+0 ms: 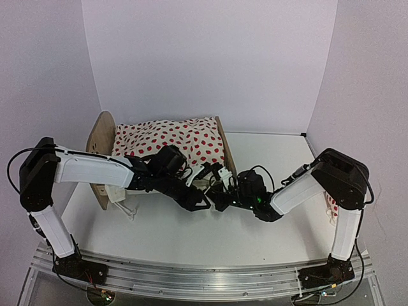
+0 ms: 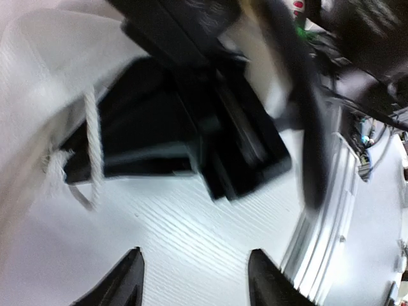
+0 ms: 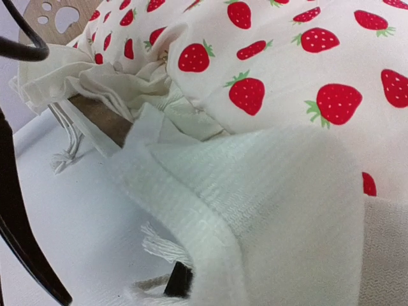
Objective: Set up the pet bed
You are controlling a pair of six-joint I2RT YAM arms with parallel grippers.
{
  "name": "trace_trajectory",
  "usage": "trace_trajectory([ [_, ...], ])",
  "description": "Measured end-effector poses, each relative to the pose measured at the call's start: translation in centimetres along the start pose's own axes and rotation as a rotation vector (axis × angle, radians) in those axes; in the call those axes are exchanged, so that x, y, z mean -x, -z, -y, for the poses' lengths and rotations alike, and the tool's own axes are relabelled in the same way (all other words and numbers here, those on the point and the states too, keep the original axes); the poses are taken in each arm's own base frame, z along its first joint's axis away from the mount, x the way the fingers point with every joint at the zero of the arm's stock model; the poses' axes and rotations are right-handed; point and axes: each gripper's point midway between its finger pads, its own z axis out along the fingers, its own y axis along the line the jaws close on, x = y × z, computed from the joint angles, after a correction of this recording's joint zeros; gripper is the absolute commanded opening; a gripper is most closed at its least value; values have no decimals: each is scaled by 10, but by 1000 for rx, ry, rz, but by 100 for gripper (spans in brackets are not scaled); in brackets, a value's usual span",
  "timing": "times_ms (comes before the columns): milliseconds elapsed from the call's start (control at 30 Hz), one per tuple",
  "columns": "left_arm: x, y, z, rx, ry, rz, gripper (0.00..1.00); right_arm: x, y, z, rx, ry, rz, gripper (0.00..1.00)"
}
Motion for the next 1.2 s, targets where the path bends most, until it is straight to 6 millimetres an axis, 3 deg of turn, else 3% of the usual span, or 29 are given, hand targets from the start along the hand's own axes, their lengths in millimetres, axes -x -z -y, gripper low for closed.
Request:
trace_trajectory([
  [67,-8,12,7,-31,-60,-15,59,3,-1,-1,13,1,18,0],
  [200,-19,33,17,-61,-184,-23,39,-1,-4,-1,25,1,25,0],
  [300,-17,44,5,-1,-289,-2,42,-2,-5,-1,32,1,28,0],
  [467,4,50,-26,165,-556,57,46,3,-4,-3,49,7,43,0],
  [600,23,51,-33,253,-863,136,46,5,-4,-7,68,20,54,0],
  [867,21,34,-50,394,-1421,145,48,9,-4,-11,90,36,71,0],
  [1067,31,27,-50,454,-1617,173,47,9,-3,-12,97,40,70,0],
  [1200,33,21,-53,471,-1666,179,39,7,-3,-12,97,44,66,0],
])
